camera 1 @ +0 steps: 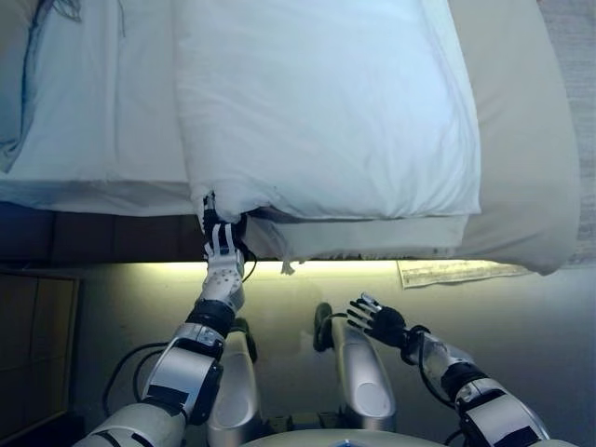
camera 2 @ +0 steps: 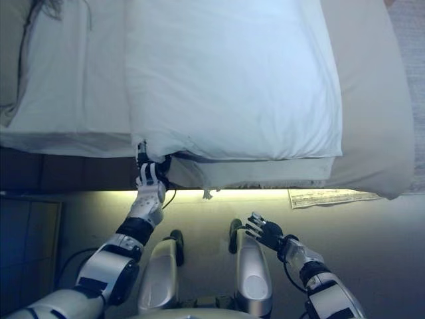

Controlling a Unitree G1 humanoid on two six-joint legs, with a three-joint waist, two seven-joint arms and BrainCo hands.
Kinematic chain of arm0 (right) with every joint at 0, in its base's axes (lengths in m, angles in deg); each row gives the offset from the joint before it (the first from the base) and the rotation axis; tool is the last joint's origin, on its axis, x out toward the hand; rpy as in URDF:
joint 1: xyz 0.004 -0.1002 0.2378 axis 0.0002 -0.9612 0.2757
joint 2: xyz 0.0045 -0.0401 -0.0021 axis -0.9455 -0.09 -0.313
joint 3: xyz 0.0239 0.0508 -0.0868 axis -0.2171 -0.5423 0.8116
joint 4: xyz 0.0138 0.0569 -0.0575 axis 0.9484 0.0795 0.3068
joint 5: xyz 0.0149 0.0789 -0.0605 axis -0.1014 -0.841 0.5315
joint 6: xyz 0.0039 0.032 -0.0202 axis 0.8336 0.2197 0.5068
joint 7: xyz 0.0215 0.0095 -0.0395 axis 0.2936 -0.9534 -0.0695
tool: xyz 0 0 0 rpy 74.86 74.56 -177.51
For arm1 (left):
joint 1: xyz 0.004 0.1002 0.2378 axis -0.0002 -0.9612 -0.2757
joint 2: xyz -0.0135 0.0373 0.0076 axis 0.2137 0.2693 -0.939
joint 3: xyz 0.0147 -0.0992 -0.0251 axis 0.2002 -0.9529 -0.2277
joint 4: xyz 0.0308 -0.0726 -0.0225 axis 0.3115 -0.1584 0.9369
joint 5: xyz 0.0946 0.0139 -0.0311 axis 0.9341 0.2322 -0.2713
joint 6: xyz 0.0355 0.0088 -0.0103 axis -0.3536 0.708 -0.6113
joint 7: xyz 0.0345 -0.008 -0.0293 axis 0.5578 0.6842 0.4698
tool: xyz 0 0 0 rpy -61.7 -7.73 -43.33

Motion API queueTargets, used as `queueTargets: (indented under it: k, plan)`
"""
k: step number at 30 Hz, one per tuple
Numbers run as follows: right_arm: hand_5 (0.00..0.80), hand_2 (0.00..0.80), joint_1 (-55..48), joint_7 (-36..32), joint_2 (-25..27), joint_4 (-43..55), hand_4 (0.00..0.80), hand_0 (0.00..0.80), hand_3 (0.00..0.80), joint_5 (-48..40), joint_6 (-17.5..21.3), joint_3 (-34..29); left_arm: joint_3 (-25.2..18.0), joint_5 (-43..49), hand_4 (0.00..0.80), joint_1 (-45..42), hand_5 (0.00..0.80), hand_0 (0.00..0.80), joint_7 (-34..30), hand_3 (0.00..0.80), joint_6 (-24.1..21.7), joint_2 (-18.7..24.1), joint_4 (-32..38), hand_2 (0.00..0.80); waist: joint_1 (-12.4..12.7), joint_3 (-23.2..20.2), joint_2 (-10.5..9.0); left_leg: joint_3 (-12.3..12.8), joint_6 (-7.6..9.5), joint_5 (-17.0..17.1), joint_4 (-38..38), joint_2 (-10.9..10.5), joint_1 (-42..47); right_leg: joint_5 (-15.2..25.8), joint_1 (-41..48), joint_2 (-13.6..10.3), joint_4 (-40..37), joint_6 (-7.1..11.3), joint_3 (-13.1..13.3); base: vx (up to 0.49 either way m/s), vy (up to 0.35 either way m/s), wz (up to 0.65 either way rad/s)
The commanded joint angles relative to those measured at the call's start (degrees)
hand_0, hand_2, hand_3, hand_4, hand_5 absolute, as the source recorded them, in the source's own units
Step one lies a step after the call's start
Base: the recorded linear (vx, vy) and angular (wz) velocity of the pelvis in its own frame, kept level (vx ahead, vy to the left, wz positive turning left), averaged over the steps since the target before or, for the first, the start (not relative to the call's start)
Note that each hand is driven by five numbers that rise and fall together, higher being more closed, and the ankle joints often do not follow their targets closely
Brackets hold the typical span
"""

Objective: Make the bed neatly

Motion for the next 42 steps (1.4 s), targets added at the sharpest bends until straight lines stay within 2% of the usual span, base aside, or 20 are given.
queueTargets:
  k: [1,5,7,14,19,25,28,30,37,41,42]
  plan:
    - [0.0,0.0,-1.4,-0.65,-0.71,-1.89,0.0,0.0,0.0,2.29,1.95,-1.03,-3.12,6.98,0.8,-0.92,0.8,0.8,-3.99,0.8,0.49,3.09,4.14,0.8,0.87,-4.9,0.77,-2.17,3.02,5.82,-3.13,-0.98,-0.23,1.82,5.93,-2.0,-4.37,0.33,-1.87,0.061,0.05,0.12]
    - [0.0,0.0,-1.91,-0.85,-0.71,-3.45,0.0,0.0,0.0,3.14,2.14,-2.24,-5.16,7.59,0.8,-3.02,0.8,0.8,-4.18,0.8,1.45,4.4,3.74,0.8,1.6,-6.15,1.41,-2.66,2.88,6.28,-4.97,-1.34,2.05,1.86,8.55,-2.32,-5.97,0.49,-2.49,0.065,0.051,0.12]
    - [0.0,0.0,-2.89,-1.05,-0.8,-4.22,0.0,0.0,0.0,3.38,1.85,-3.86,-7.71,7.3,0.8,-5.14,0.8,0.8,-5.15,0.8,2.49,6.01,2.87,0.8,2.37,-7.71,1.91,-2.96,2.82,6.37,-6.57,-1.54,4.25,1.72,11.06,-2.65,-7.4,0.76,-3.14,0.084,0.045,0.06]
    - [0.0,0.0,-7.73,-1.44,-2.15,-3.3,0.0,0.0,0.0,3.83,1.88,-7.63,-15.28,10.37,0.8,-14.43,0.8,0.8,-6.52,0.8,3.97,7.52,1.82,0.8,4.43,-11.78,2.99,-3.29,3.08,5.95,-9.03,-2.38,9.27,1.39,17.32,-2.67,-10.54,0.7,-5.01,0.133,0.059,0.06]
    - [0.0,0.0,-10.48,-0.42,-1.76,-2.69,0.0,0.0,0.0,3.81,0.71,-11.58,-24.73,11.32,0.8,-21.46,0.8,0.8,-8.5,0.8,7.55,11.46,-5.3,0.8,5.07,-13.54,4.2,-3.38,3.01,5.77,-11.0,-2.9,12.74,0.73,20.91,-2.83,-12.22,0.69,-5.58,0.096,0.111,0.0]
    - [0.0,0.0,-12.18,-1.39,-0.61,-3.36,0.0,0.0,0.0,4.76,0.47,-15.25,-35.56,12.41,0.8,-27.49,0.8,0.8,-10.12,0.8,10.31,17.33,-15.72,0.8,5.3,-14.98,5.75,-2.95,2.61,6.38,-14.04,-3.59,15.48,1.19,23.54,-3.62,-15.3,1.49,-5.97,0.02,0.127,-0.13]
    - [0.0,0.0,-12.39,-1.59,-0.42,-3.89,0.0,0.0,0.0,4.52,1.13,-16.01,-39.3,13.54,0.8,-30.15,0.8,0.8,-9.79,0.8,11.06,20.01,-19.3,0.8,5.71,-15.68,6.3,-2.73,2.53,6.63,-15.14,-3.94,16.13,1.8,24.25,-4.02,-16.77,1.88,-6.31,-0.007,0.127,-0.07]
    - [0.0,0.0,-12.36,-1.09,-0.54,-3.71,0.0,0.0,0.0,3.89,1.53,-16.06,-40.45,17.17,0.8,-31.72,0.8,0.8,-8.87,0.8,12.23,20.79,-20.61,0.8,6.11,-16.14,6.57,-2.76,2.51,6.81,-15.64,-4.28,16.26,2.36,24.62,-4.25,-17.76,2.14,-6.5,-0.025,0.117,0.05]
    - [0.0,0.0,-11.56,-0.66,-0.19,-3.31,0.0,0.0,0.0,2.21,2.34,-16.05,-41.31,18.43,0.8,-34.22,0.8,0.8,-11.87,0.8,17.78,23.36,-27.09,0.8,6.46,-17.66,7.76,-1.63,3.31,6.59,-17.81,-5.95,17.0,5.42,25.23,-6.11,-21.66,3.86,-6.7,-0.023,0.166,0.07]
    - [0.0,0.0,-11.6,-1.09,-1.36,-3.82,0.0,0.0,0.0,1.06,3.46,-16.6,-41.11,19.76,0.8,-33.92,0.8,0.8,-10.69,0.8,18.8,23.28,-26.58,0.8,6.74,-18.67,7.84,-1.31,4.67,6.89,-20.89,-7.75,17.6,10.26,24.45,-7.91,-24.25,5.27,-5.54,-0.025,0.123,-0.03]
    - [0.0,0.0,-11.61,-1.1,-1.38,-3.83,0.0,0.0,0.0,1.07,3.48,-16.61,-41.09,19.76,0.8,-33.93,0.8,0.8,-10.63,0.8,18.79,23.28,-26.52,0.8,6.82,-18.75,7.8,-1.24,4.72,7.02,-21.08,-7.8,17.61,10.39,24.38,-7.95,-24.36,5.32,-5.47,-0.115,0.116,0.02]
